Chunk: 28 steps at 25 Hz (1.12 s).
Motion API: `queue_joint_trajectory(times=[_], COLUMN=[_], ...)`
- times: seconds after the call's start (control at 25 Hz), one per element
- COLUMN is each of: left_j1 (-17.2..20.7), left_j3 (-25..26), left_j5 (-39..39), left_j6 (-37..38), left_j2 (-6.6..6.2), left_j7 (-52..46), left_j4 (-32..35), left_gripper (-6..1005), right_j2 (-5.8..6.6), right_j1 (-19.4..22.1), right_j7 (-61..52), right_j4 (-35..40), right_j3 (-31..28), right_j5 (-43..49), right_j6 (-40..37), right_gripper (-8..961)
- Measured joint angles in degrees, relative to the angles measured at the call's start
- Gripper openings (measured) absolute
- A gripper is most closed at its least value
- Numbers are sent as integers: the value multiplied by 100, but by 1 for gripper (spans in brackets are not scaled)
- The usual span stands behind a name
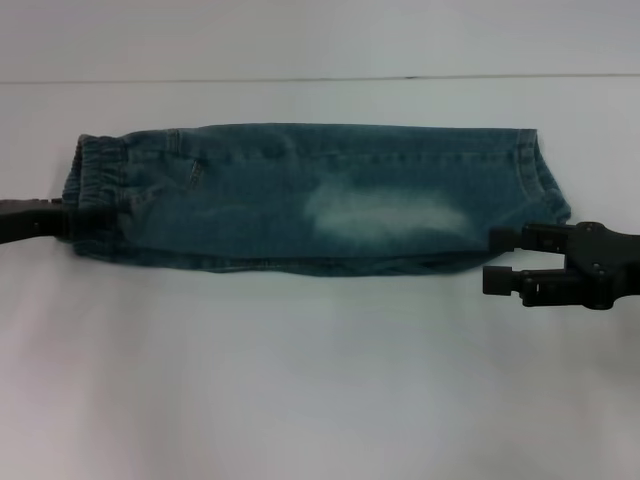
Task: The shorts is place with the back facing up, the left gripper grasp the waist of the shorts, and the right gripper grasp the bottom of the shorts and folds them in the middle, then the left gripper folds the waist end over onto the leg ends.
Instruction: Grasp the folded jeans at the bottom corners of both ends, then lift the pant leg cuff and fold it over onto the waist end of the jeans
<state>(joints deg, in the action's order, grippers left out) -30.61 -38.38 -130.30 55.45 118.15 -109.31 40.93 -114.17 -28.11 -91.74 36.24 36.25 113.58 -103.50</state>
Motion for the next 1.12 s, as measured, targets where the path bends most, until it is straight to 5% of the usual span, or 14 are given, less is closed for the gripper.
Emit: queue_joint_trajectory(times=[0.44, 0.56, 0.88, 1.12], left_j1=[11, 16, 50, -29], left_j3=[-141, -199, -162, -102], left_j5=[-26, -27, -6, 15], left_j6=[151, 165, 618, 1670], left_j2=[46, 56, 69, 88], left_j7=[38, 51, 24, -372], left_j4=[77, 92, 462, 1357], left_gripper=[670, 465, 268, 208], right_j2=[-21, -20, -25, -267], right_j1=[-44, -52, -54, -97], right_j7=[17, 21, 34, 235], right_j4=[-4, -4, -71, -138], right_j3=[11, 18, 77, -17], right_j5=[-1, -1, 10, -63], right_j6=[34, 64, 400, 1307], right_gripper=[929, 921, 860, 747])
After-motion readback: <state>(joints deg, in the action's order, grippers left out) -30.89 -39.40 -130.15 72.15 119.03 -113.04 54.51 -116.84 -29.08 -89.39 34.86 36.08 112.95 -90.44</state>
